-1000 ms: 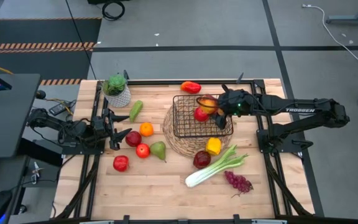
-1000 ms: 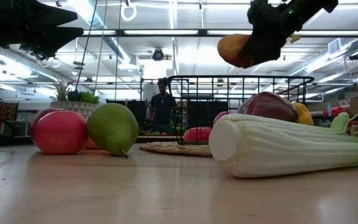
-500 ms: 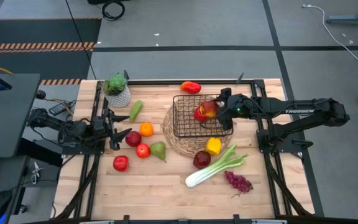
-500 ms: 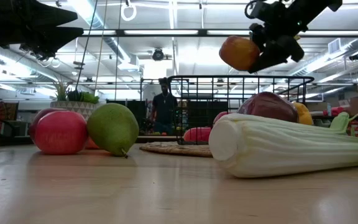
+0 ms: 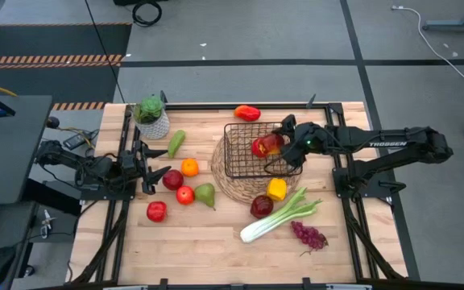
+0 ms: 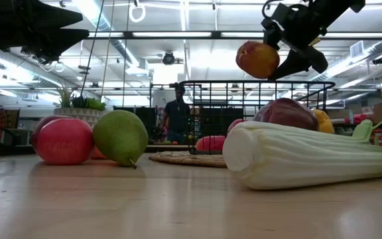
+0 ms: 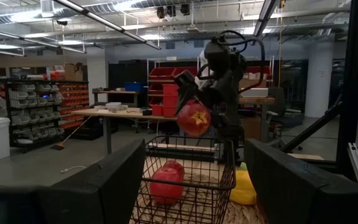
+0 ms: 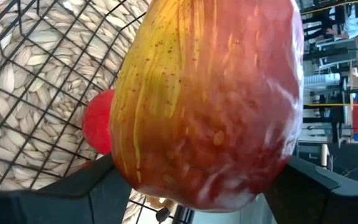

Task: Build produce basket
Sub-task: Put the dark apple into the black wire basket

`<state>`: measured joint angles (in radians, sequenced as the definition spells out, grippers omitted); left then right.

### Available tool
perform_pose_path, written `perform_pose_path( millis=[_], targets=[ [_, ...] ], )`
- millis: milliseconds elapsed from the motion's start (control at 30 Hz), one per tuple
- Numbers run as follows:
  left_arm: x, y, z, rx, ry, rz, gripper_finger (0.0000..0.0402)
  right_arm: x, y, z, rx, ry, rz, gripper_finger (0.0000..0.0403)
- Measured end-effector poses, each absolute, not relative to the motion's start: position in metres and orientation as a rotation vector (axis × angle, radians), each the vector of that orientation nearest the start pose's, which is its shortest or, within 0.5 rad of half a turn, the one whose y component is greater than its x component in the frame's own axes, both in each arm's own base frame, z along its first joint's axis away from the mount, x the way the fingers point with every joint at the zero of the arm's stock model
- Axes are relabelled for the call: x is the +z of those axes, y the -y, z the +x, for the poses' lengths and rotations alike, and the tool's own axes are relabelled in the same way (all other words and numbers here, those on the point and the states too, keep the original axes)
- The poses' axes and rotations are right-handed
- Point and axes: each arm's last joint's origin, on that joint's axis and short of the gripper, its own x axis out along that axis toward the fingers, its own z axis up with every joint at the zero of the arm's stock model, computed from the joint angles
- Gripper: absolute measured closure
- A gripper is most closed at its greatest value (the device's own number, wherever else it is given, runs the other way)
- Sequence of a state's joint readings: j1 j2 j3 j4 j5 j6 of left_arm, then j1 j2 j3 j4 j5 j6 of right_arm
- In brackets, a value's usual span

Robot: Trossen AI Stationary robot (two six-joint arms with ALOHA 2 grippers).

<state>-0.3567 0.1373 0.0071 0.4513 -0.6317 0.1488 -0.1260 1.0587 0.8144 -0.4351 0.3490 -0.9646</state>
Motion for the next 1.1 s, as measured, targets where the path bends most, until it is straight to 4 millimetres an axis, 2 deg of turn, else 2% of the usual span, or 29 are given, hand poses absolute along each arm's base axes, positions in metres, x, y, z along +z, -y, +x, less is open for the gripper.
perform_pose_path(
  millis=[167, 333, 467, 567, 733, 867, 967, 1033, 1100],
  targets=[
    [0.196, 0.017, 0.096, 0.293, 0.262, -0.006, 0.0120, 0.260, 0.031, 0.222, -0.023, -0.908, -1.000, 0.0091],
    [0.196, 0.017, 0.096, 0.293, 0.263, -0.006, 0.0120, 0.243, 0.024, 0.235, 0.040, -0.991, -1.095, 0.0091],
    [0.196, 0.017, 0.096, 0.293, 0.262, -0.006, 0.0120, 0.239, 0.022, 0.246, -0.057, -0.994, -1.104, 0.0091],
    [0.196, 0.017, 0.096, 0.293, 0.262, -0.006, 0.0120, 0.243, 0.022, 0.250, -0.171, -0.954, -1.069, 0.0091],
    [0.196, 0.017, 0.096, 0.293, 0.262, -0.006, 0.0120, 0.253, 0.025, 0.253, -0.249, -0.854, -1.017, 0.0091],
    [0.196, 0.017, 0.096, 0.293, 0.262, -0.006, 0.0120, 0.265, 0.032, 0.258, -0.342, -0.718, -0.901, 0.0091],
    [0.196, 0.017, 0.096, 0.293, 0.262, -0.006, 0.0120, 0.274, 0.038, 0.262, -0.430, -0.597, -0.715, 0.0091],
    [0.196, 0.017, 0.096, 0.293, 0.262, -0.006, 0.0120, 0.276, 0.043, 0.266, -0.402, -0.570, -0.578, 0.0091],
    [0.196, 0.017, 0.096, 0.292, 0.262, -0.006, 0.0120, 0.274, 0.046, 0.271, -0.364, -0.613, -0.454, 0.0091]
  ],
)
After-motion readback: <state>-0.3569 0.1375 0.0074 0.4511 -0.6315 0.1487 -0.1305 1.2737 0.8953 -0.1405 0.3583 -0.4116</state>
